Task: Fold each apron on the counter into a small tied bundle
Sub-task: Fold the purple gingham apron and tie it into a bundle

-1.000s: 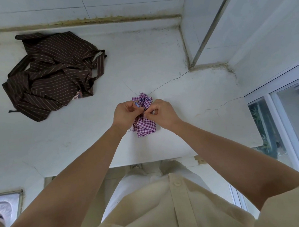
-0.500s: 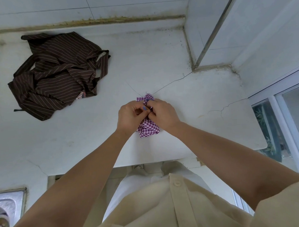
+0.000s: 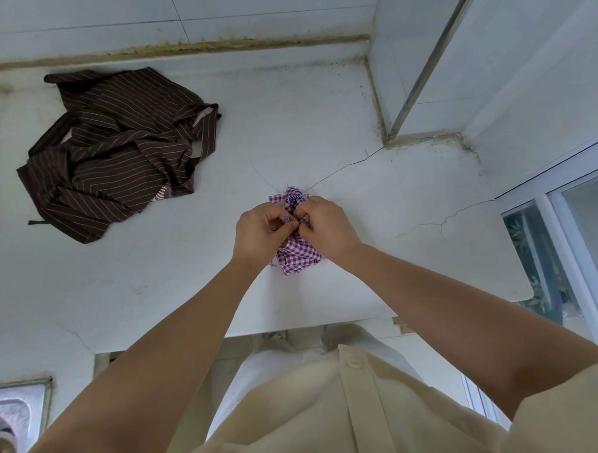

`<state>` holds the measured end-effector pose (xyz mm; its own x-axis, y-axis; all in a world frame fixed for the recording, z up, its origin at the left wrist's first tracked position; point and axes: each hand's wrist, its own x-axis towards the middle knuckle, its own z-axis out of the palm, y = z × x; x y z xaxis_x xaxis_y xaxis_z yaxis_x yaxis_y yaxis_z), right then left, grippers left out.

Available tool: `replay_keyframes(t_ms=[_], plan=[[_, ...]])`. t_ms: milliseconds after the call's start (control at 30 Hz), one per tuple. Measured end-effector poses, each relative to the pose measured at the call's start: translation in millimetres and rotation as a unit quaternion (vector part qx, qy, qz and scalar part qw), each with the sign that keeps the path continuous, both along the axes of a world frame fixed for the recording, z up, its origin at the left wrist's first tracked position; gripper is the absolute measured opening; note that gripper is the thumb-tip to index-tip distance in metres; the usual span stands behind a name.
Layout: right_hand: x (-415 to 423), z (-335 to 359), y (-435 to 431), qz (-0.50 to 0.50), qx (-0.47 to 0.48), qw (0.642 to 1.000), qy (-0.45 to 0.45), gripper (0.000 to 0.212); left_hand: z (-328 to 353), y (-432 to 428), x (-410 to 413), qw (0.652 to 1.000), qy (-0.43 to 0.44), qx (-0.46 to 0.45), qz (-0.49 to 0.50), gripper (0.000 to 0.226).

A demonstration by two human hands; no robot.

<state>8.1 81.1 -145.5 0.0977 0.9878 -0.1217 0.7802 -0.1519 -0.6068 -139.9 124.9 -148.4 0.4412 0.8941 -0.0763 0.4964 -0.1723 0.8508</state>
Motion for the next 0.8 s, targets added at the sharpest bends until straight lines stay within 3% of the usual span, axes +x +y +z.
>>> replay_keyframes(t_ms=[167,300,467,567,700,800], plan=[[10.2,16.6,4.4,-0.001,-0.044,0.999,-0.015,0.003,0.2,0.9,-0.2,1.000,0.008,0.011,-0.008,0.004],[18.7,27.5,8.2,0.003,-0.106,0.994,-0.031,0.019,1.1,1.2,1.0,1.000,0.019,-0.008,-0.013,0.004],[22.8,34.8,12.4,0.081,-0.137,0.987,0.005,0.018,1.8,1.9,-0.4,0.999,0.034,0.003,-0.020,0.002],[25.5,35.7,14.4,0.135,-0.194,0.971,-0.018,0.036,2.7,1.3,-0.2,0.999,0.044,0.011,-0.027,0.002],[24.8,33.2,13.0,0.099,-0.224,0.966,0.078,0.045,0.7,2.7,0.5,0.998,0.056,0.013,-0.023,0.008],[25.9,30.2,9.3,0.018,-0.185,0.965,0.185,0.032,1.7,2.9,0.6,0.998,0.060,0.006,-0.008,0.012]])
